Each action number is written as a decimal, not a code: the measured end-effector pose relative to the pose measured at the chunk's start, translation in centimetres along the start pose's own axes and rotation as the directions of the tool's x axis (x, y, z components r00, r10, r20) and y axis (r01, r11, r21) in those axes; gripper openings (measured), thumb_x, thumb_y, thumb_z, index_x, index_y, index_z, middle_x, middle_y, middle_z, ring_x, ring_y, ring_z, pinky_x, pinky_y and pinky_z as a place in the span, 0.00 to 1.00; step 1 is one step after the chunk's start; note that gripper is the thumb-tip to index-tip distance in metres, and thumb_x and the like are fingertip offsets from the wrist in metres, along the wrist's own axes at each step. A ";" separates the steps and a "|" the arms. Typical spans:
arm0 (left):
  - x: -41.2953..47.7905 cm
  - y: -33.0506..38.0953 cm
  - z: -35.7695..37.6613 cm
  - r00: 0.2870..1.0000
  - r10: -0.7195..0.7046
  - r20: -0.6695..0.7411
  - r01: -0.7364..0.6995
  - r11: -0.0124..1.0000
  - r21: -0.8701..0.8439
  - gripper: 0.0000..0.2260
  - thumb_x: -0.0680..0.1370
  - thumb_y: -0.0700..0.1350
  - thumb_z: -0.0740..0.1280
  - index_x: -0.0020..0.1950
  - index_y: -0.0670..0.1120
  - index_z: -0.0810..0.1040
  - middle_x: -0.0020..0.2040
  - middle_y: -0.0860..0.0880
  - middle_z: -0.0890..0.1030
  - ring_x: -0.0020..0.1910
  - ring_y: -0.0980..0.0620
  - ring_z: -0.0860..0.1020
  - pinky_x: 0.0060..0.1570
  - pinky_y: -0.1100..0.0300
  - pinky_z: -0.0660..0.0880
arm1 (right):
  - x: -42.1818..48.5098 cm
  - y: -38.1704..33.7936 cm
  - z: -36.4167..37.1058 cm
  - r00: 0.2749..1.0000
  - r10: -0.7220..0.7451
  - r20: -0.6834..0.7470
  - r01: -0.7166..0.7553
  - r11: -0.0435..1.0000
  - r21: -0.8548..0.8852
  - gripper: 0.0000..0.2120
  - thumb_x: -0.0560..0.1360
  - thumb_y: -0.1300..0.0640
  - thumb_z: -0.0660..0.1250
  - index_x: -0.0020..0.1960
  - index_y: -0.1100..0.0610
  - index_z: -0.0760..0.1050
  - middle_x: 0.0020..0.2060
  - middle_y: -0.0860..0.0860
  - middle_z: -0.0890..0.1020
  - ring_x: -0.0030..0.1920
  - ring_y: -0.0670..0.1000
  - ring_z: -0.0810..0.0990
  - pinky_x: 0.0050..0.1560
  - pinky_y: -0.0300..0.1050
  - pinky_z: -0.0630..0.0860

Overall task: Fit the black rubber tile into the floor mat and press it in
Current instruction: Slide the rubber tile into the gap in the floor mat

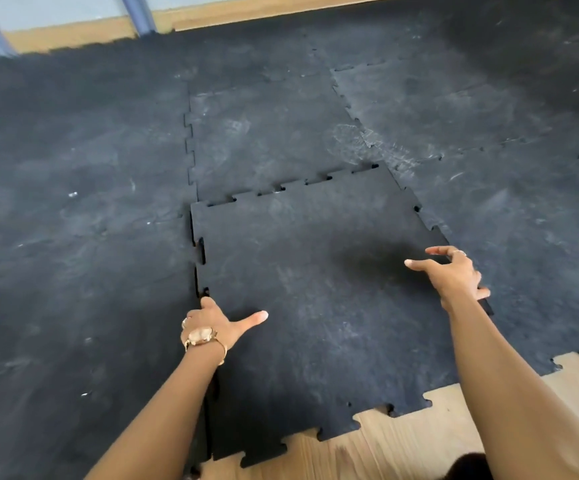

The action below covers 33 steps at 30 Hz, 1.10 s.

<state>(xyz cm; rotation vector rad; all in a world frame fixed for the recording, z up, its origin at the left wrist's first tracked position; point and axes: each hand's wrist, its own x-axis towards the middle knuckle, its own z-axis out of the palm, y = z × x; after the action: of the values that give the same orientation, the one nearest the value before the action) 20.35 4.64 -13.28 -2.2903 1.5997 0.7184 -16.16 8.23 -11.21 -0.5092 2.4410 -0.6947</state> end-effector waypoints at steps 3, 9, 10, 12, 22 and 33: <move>0.3 -0.2 -1.0 0.999 0.022 0.027 -0.023 1.000 0.020 0.51 0.56 0.81 0.63 0.62 0.42 0.65 0.53 0.44 0.77 0.55 0.40 0.77 0.49 0.50 0.79 | -0.2 0.0 0.2 1.000 0.003 -0.004 -0.003 1.000 0.009 0.19 0.62 0.45 0.78 0.51 0.45 0.78 0.60 0.51 0.79 0.69 0.57 0.66 0.65 0.59 0.56; -0.1 -1.4 -1.4 0.998 0.052 0.027 -0.054 0.996 0.064 0.46 0.58 0.81 0.61 0.55 0.42 0.66 0.41 0.46 0.76 0.48 0.42 0.79 0.42 0.53 0.79 | -0.3 -0.5 0.8 0.999 -0.018 0.046 0.016 0.999 0.027 0.18 0.63 0.49 0.78 0.51 0.45 0.78 0.58 0.52 0.79 0.69 0.57 0.66 0.65 0.59 0.56; -0.1 -1.4 -1.5 0.997 0.069 0.019 -0.070 0.994 0.089 0.45 0.58 0.81 0.61 0.53 0.42 0.66 0.39 0.47 0.75 0.48 0.42 0.80 0.43 0.53 0.79 | -0.3 -0.6 0.9 0.999 -0.013 0.048 0.012 1.000 0.021 0.19 0.64 0.49 0.78 0.52 0.45 0.77 0.58 0.52 0.79 0.69 0.57 0.67 0.65 0.58 0.56; 0.3 -1.2 -1.8 0.994 0.108 0.010 -0.108 0.980 0.168 0.43 0.58 0.81 0.59 0.46 0.42 0.68 0.37 0.47 0.74 0.49 0.42 0.80 0.45 0.54 0.77 | -0.2 -0.7 1.1 1.000 0.006 0.030 -0.005 1.000 -0.010 0.20 0.64 0.48 0.78 0.54 0.45 0.77 0.58 0.52 0.80 0.70 0.57 0.67 0.66 0.58 0.56; 0.8 0.6 -2.6 0.974 0.218 0.064 -0.225 0.896 0.383 0.37 0.60 0.80 0.61 0.31 0.43 0.66 0.34 0.48 0.71 0.41 0.46 0.78 0.36 0.57 0.70 | 0.0 0.0 1.4 0.987 0.106 -0.124 -0.115 0.991 -0.066 0.21 0.68 0.54 0.77 0.58 0.52 0.76 0.59 0.56 0.80 0.69 0.57 0.67 0.67 0.56 0.57; 0.5 1.1 -2.0 0.979 0.204 0.022 -0.194 0.888 0.416 0.37 0.61 0.79 0.60 0.32 0.43 0.68 0.40 0.47 0.76 0.44 0.45 0.81 0.42 0.56 0.75 | -0.2 -0.3 1.5 0.976 0.124 -0.177 -0.134 0.990 -0.044 0.23 0.67 0.56 0.78 0.59 0.54 0.74 0.59 0.56 0.81 0.69 0.57 0.68 0.68 0.55 0.57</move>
<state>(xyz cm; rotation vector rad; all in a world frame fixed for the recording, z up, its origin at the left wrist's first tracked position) 19.95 2.87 -11.77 -1.8529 1.8113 0.3443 -15.06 7.52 -12.03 -0.3189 2.6356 -0.6415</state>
